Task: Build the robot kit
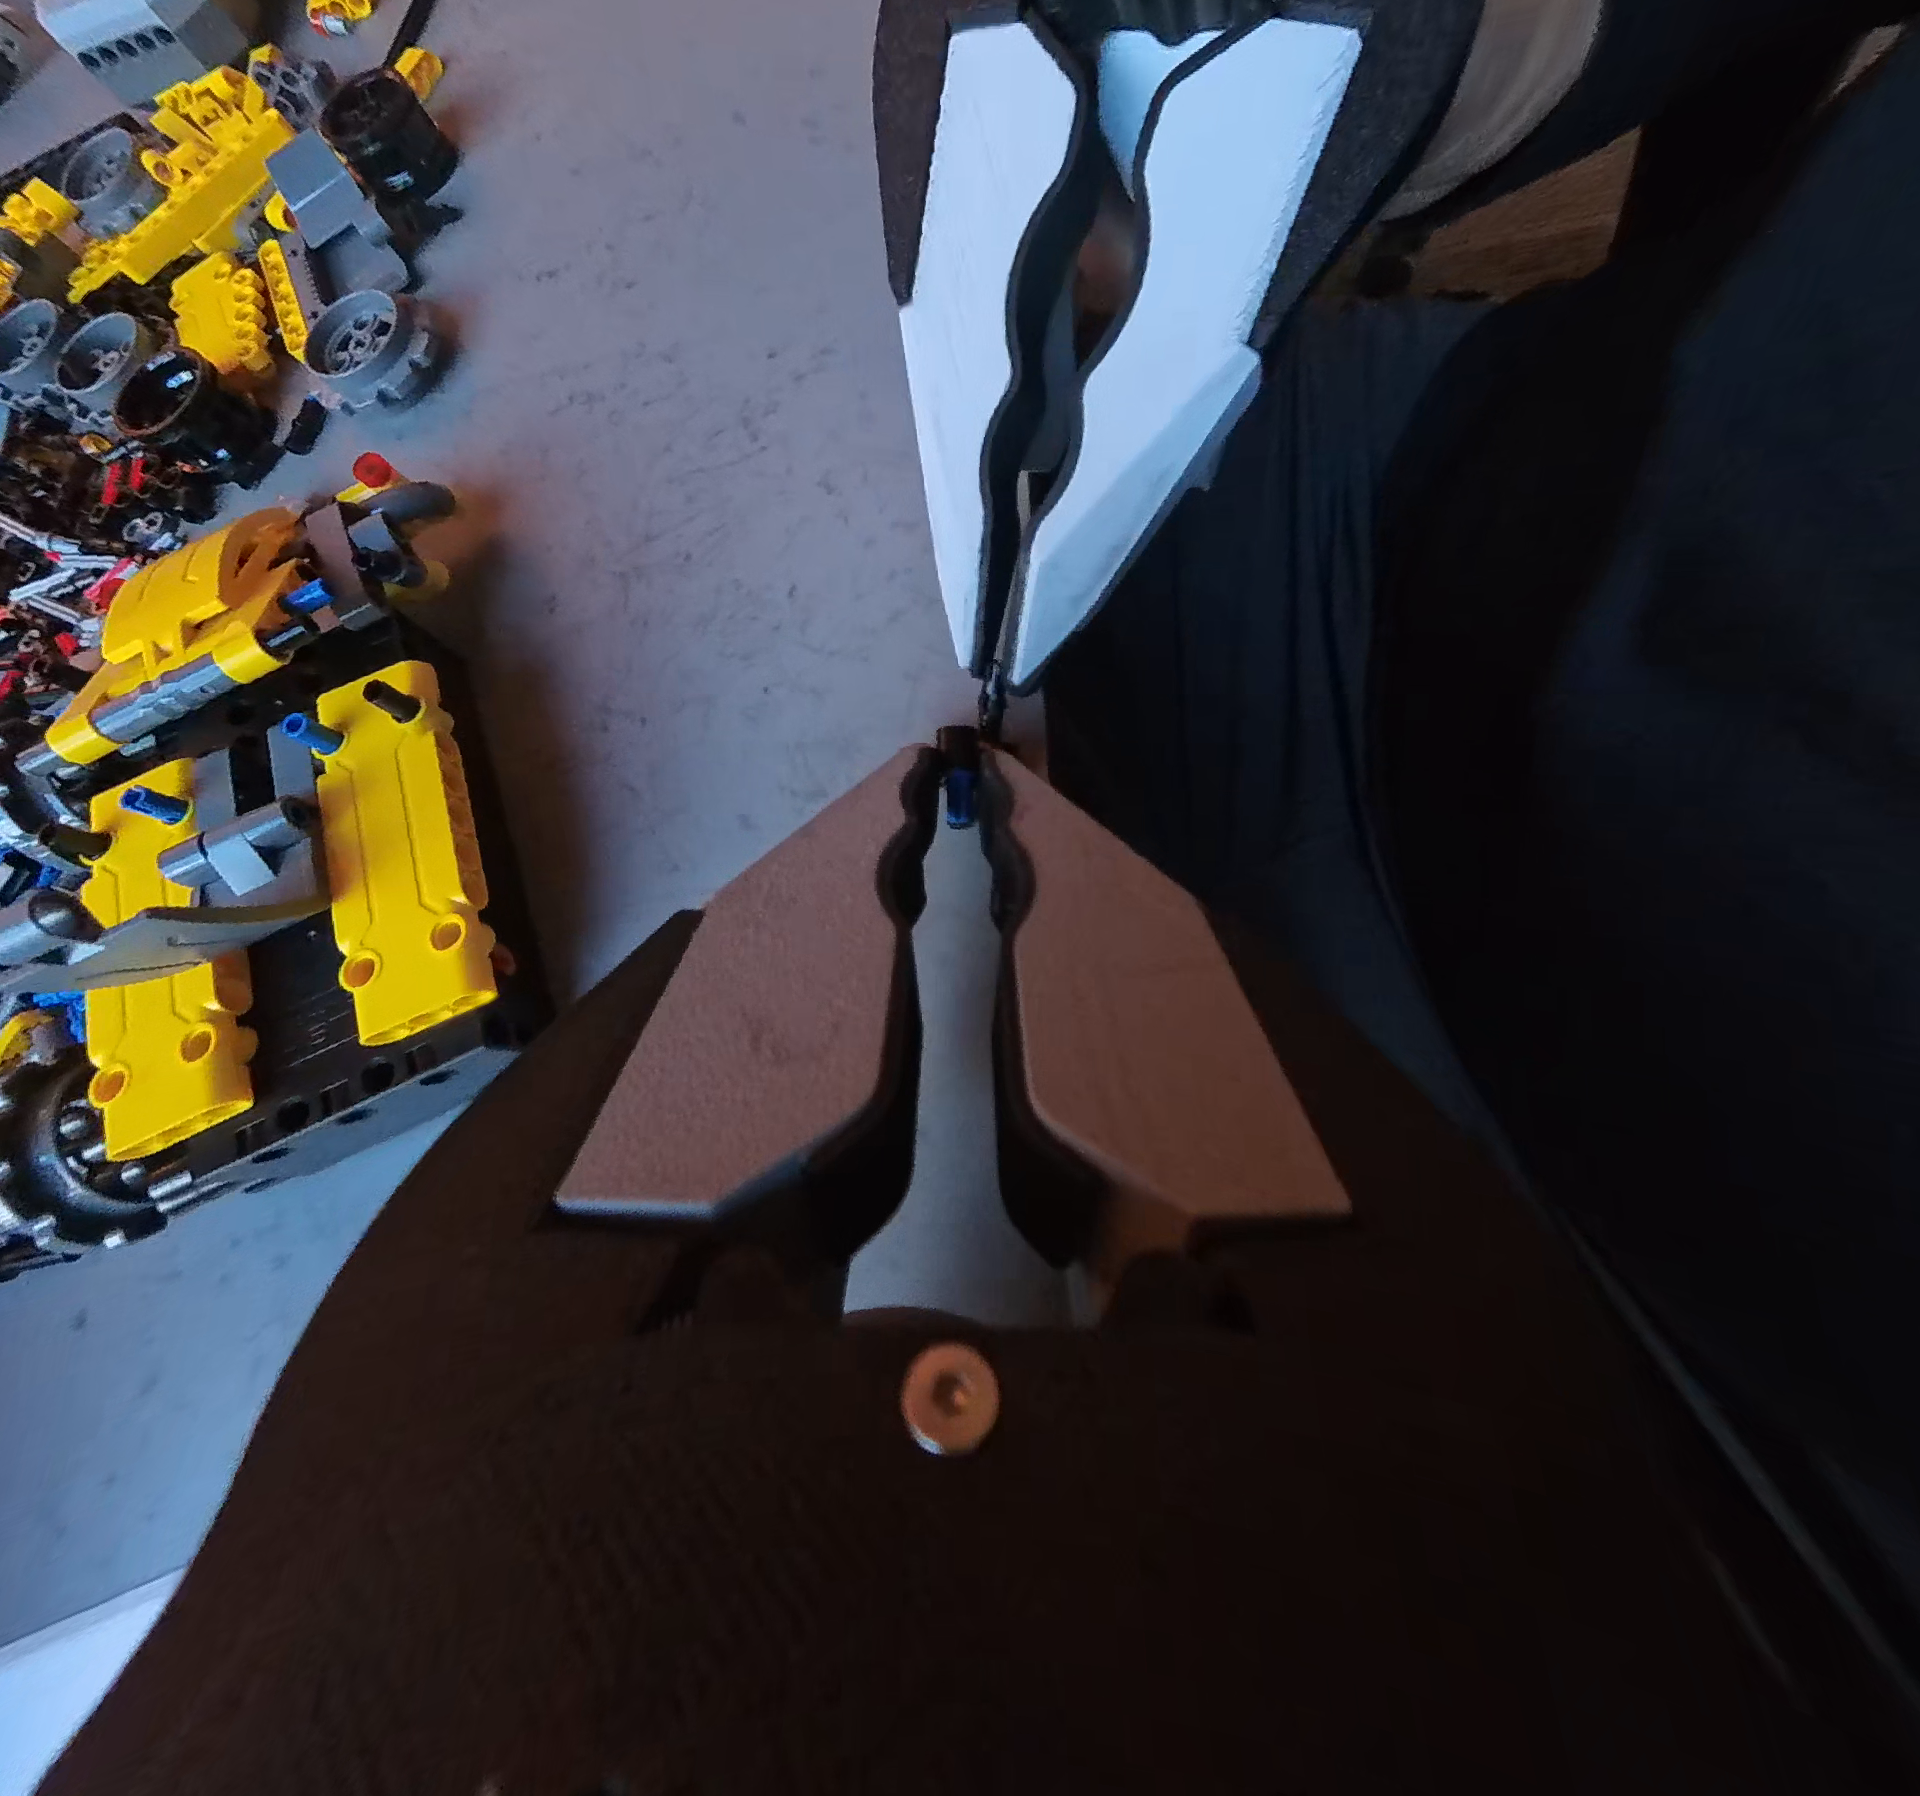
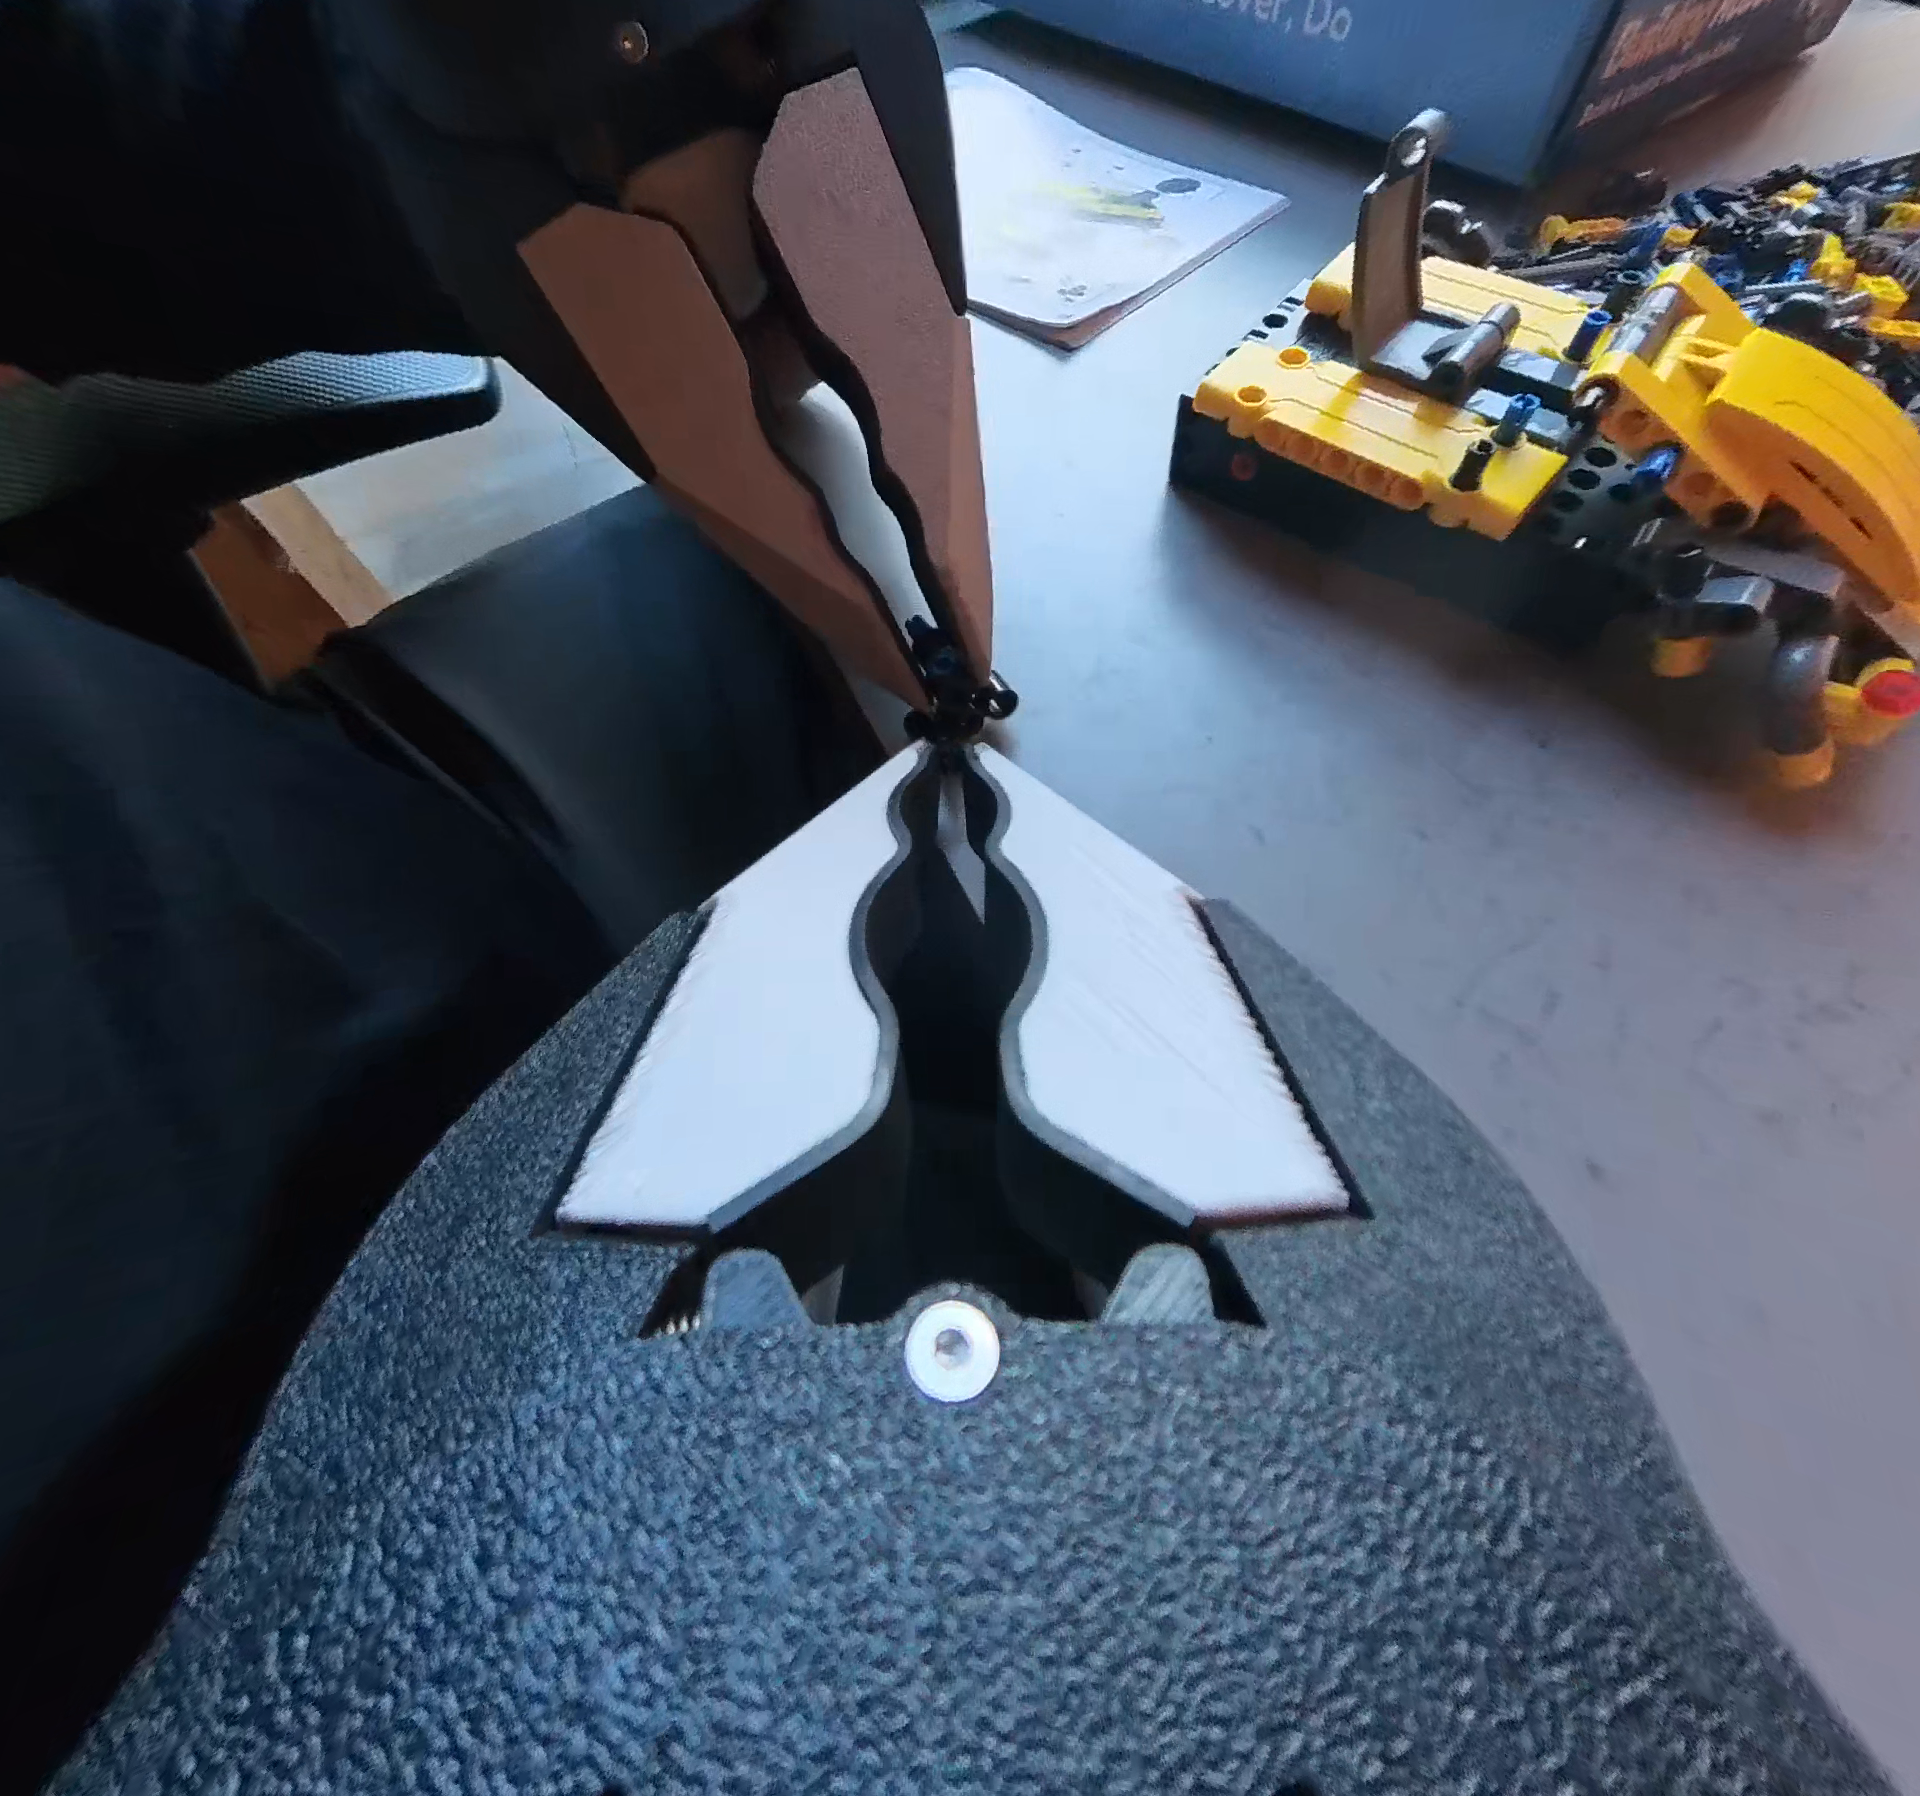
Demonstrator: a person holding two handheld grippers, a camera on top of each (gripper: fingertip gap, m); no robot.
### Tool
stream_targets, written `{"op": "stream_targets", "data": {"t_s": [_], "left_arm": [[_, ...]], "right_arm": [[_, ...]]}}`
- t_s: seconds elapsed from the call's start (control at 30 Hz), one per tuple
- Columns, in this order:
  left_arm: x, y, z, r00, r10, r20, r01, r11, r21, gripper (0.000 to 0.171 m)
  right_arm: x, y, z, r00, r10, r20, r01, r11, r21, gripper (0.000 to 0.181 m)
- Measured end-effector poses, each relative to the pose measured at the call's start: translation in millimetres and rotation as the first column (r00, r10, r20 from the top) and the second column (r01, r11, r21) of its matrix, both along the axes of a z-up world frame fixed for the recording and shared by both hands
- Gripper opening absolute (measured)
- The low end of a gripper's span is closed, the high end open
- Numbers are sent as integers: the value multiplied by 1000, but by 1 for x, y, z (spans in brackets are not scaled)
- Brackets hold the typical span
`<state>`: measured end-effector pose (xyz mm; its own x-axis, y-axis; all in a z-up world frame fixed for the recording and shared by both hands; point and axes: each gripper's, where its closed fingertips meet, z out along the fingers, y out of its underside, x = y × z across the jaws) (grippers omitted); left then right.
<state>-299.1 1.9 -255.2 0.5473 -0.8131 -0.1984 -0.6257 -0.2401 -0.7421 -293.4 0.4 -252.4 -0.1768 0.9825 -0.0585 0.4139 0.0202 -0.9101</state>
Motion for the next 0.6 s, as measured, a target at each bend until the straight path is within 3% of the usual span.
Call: {"op": "stream_targets", "data": {"t_s": [0.27, 0.6], "left_arm": [[-3, -7, 0, 1000, -5, -10, 5, 1000, 13, 4], [-12, -14, 0, 1000, -15, -5, 15, 1000, 6, 4]], "right_arm": [[-4, -10, -2, 999, 24, -20, -24, 1000, 14, 5], [-11, -16, -8, 999, 52, -4, -51, 988, 146, 4]]}}
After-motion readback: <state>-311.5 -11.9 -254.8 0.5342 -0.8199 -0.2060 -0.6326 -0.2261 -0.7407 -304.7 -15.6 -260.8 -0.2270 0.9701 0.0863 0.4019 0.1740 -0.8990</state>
